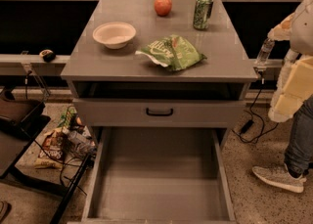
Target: Close middle drawer
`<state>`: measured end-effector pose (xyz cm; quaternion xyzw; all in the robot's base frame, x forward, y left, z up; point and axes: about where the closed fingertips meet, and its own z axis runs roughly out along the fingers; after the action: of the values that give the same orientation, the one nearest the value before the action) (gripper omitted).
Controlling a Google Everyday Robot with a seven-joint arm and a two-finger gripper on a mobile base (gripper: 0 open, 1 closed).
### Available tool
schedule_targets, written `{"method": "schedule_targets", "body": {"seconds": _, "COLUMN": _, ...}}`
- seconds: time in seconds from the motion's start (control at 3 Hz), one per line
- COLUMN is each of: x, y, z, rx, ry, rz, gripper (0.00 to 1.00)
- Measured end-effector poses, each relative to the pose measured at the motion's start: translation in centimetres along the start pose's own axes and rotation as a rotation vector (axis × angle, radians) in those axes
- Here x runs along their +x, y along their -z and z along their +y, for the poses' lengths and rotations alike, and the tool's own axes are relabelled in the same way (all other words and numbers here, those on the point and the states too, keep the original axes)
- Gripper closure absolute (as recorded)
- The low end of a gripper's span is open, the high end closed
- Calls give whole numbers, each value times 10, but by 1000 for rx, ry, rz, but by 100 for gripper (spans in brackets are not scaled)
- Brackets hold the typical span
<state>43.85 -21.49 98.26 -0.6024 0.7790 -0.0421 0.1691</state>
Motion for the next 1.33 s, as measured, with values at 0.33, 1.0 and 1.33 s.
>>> {"method": "schedule_targets", "body": {"seconds": 0.33, "x": 0, "y": 0, "z": 0, "rx": 0, "ry": 0, "rz": 0, "gripper": 0}}
{"method": "schedule_targets", "body": {"seconds": 1.0, "x": 5, "y": 3, "z": 14, "rx": 89, "ry": -51, "rz": 103, "gripper": 0}}
{"method": "schedule_targets", "body": {"seconds": 1.33, "x": 33, "y": -40, "z": 48, "rx": 68, "ry": -150, "rz": 132, "gripper": 0}}
